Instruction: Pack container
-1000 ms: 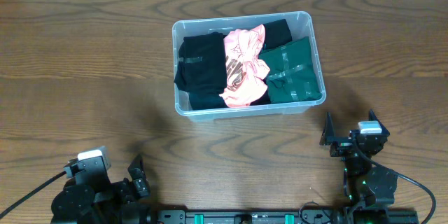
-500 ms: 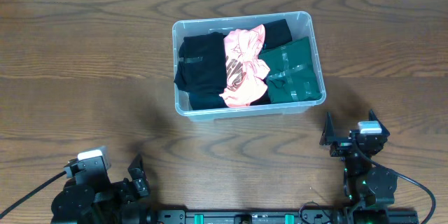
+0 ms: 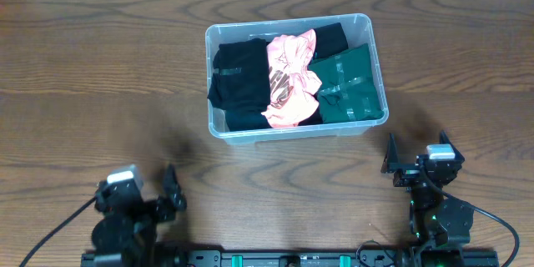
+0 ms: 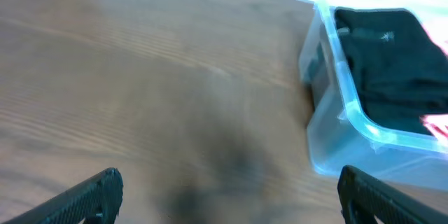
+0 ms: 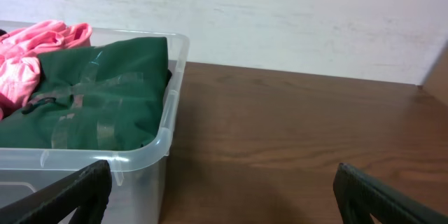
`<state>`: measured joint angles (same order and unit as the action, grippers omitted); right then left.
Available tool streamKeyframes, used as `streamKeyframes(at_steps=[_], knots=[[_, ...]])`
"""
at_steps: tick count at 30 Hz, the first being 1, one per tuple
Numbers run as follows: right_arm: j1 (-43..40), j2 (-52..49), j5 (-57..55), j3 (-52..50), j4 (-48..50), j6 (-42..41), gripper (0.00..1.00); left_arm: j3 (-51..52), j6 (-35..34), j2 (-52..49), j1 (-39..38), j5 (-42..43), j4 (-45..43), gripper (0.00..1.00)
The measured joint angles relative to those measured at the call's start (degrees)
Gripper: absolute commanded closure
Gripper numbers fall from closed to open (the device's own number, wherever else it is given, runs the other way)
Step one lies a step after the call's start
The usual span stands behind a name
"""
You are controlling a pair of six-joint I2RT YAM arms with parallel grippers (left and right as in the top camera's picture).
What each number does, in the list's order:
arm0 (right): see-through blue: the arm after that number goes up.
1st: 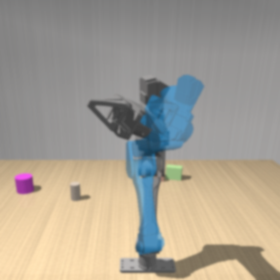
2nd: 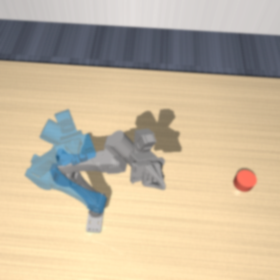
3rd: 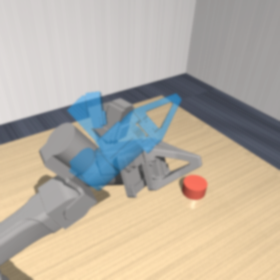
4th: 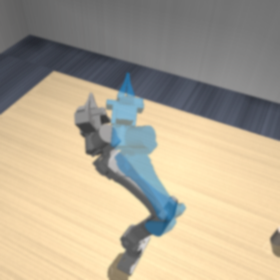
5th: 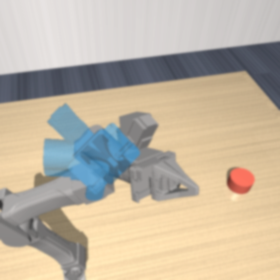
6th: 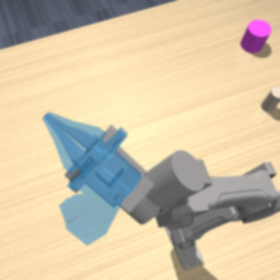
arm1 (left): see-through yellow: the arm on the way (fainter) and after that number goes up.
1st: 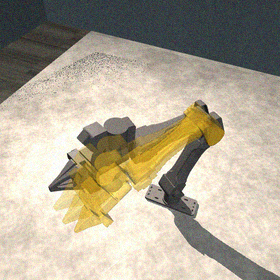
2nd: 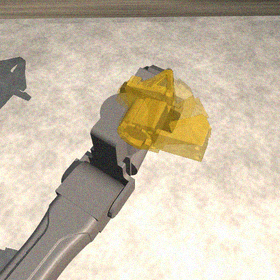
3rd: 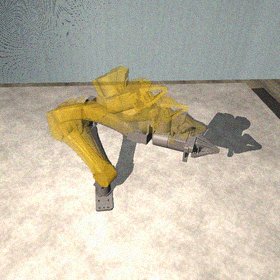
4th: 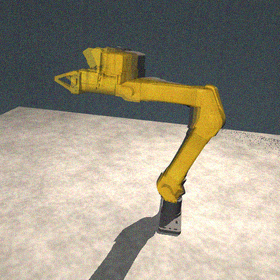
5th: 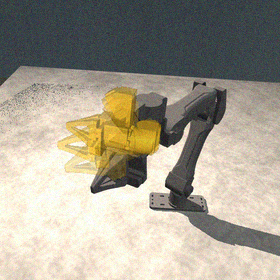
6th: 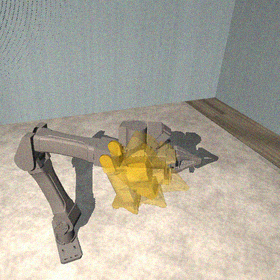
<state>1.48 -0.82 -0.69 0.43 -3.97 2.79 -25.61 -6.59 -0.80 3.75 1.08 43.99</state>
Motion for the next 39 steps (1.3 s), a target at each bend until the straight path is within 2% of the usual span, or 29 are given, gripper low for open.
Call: streamKeyframes(at_steps=[6,11,39], knots=[[0.0,0.0,0.0,0.0,0.0,0.0,0.01,13.7,0.0,0.2,0.0,0.0,-22.7,0.02],[0.0,0.1,0.0,0.0,0.1,0.0,0.01,21.6,0.0,0.0,0.0,0.0,-36.4,0.02],[0.0,0.1,0.0,0.0,0.0,0.0,0.01,22.2,0.0,0.2,0.0,-0.5,-37.8,0.02]])
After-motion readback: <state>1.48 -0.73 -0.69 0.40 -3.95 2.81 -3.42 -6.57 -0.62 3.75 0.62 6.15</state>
